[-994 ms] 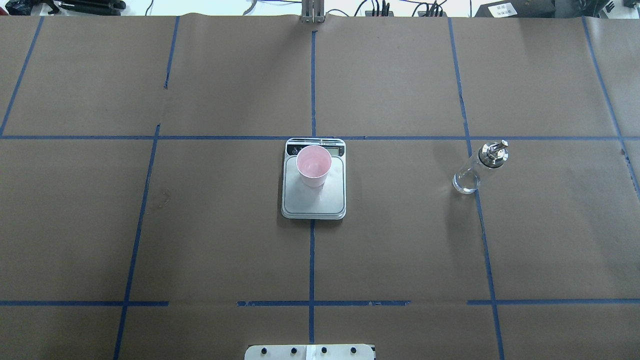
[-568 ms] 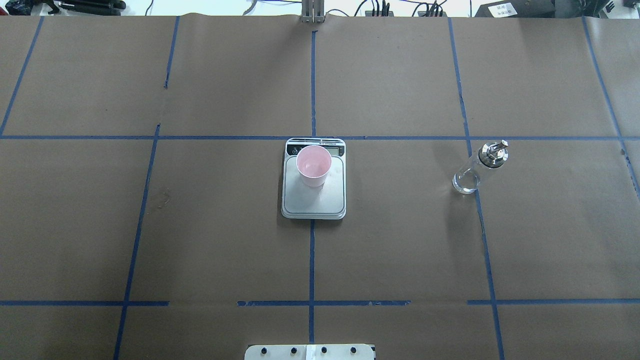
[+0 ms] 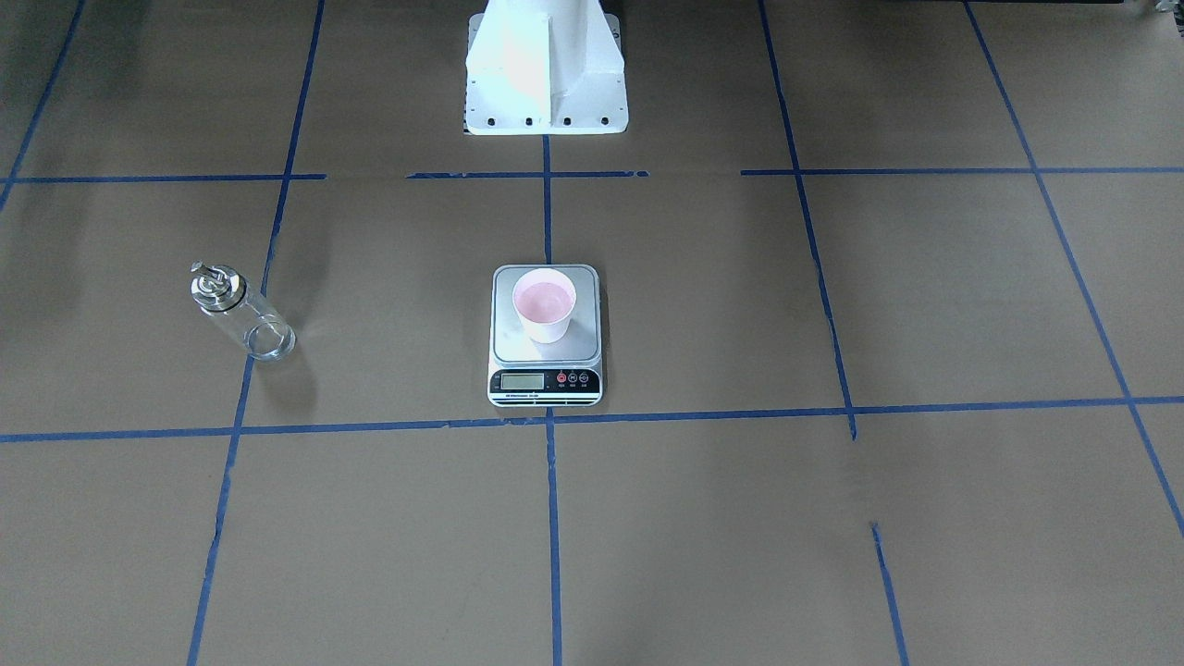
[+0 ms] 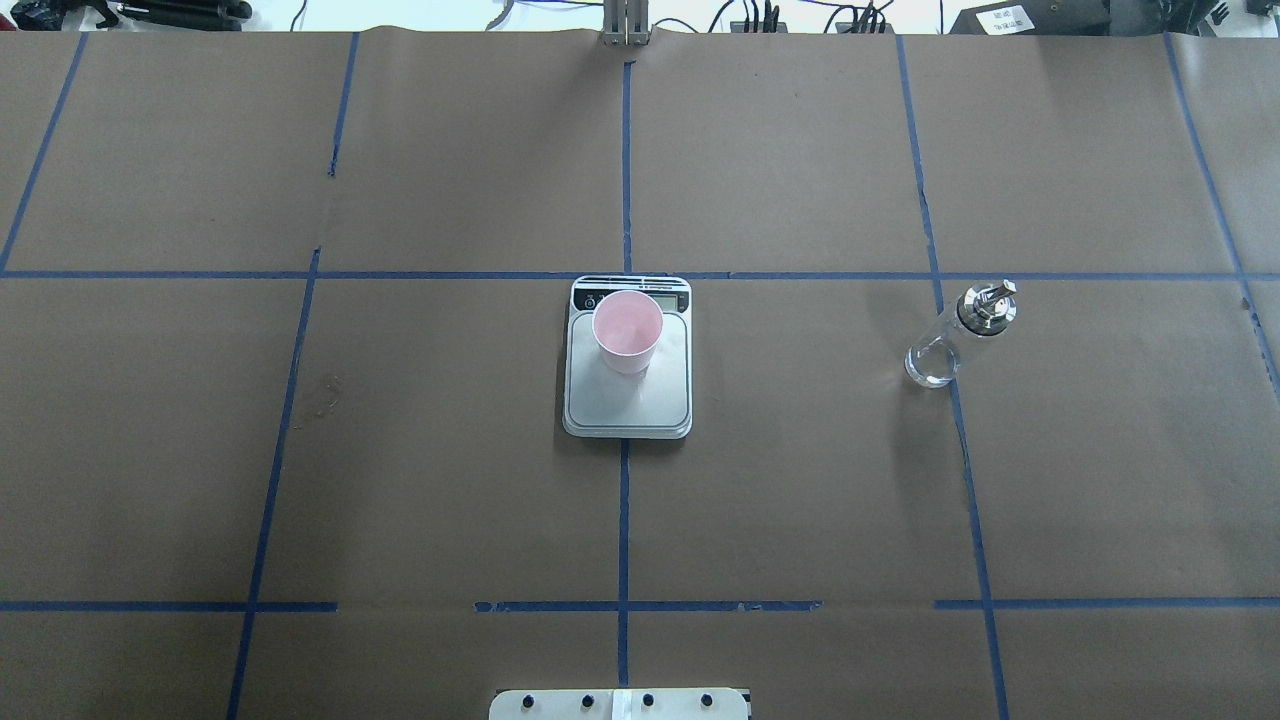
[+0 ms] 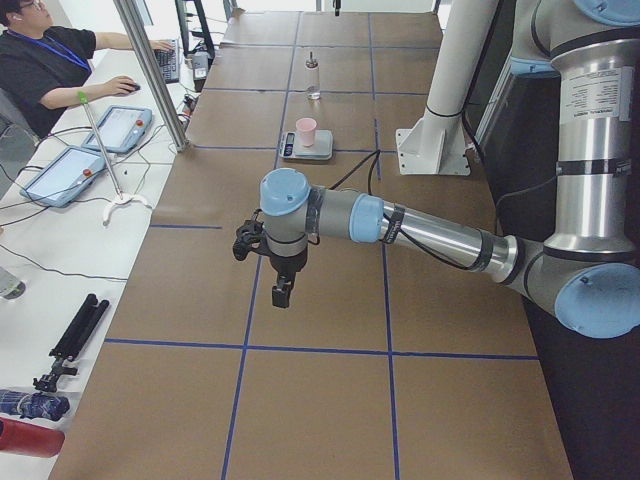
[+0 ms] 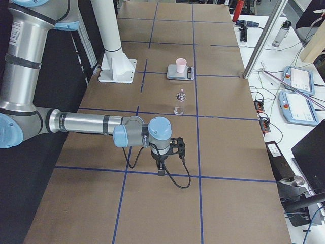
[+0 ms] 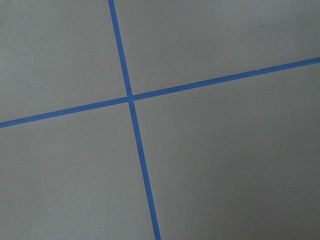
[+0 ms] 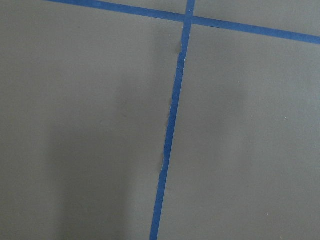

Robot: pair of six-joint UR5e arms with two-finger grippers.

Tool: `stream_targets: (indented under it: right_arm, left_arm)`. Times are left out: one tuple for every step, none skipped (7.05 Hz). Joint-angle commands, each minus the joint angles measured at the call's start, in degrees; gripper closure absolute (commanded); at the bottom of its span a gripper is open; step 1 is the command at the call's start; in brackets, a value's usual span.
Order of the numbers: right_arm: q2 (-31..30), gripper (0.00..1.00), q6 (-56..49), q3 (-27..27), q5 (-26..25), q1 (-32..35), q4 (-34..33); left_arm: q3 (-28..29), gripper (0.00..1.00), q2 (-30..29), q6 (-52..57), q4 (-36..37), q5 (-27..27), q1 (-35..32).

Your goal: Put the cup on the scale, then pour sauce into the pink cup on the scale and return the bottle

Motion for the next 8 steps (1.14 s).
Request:
stream_targets:
  right_arm:
    - [0.01,0.00,0.09,-0.21,0.14,0.00,0.18]
    - [0.01,0.00,0.09,-0.30,0.14,0.00,0.27]
    - [0.01,0.00,0.09,-0.30,0.14,0.00,0.35]
    - [0.01,0.00,0.09,-0.21,0.14,0.00,0.35]
    - [0.01,0.00,0.17,-0.21,0.14,0.00,0.44]
    - [0.01,0.00,0.17,-0.12,0.14,0.00,0.53]
    - [0.01,0.00,0.35,0.14,0.14,0.00,0.36]
    - [0.01,0.00,0.35,0.14,0.14,0.00,0.35]
  left_arm:
    - [1.95,0.00,0.04,0.40,-0.30,0.03,-0.01]
    - [3.71,0.00,1.17,4.15,-0.48,0.21,0.07]
    - [5.38,0.00,1.71,6.80,-0.48,0.21,-0.10]
    - [5.74,0.00,2.84,6.82,-0.57,0.21,-0.19]
    - [5.57,0.00,3.38,6.74,-0.74,0.21,-0.71]
    - [5.13,0.00,3.38,6.65,-0.83,0.21,-0.98]
    - [4.78,0.00,2.42,6.21,-0.57,0.30,-1.07]
    - [4.69,0.00,2.42,6.21,-0.57,0.38,-1.07]
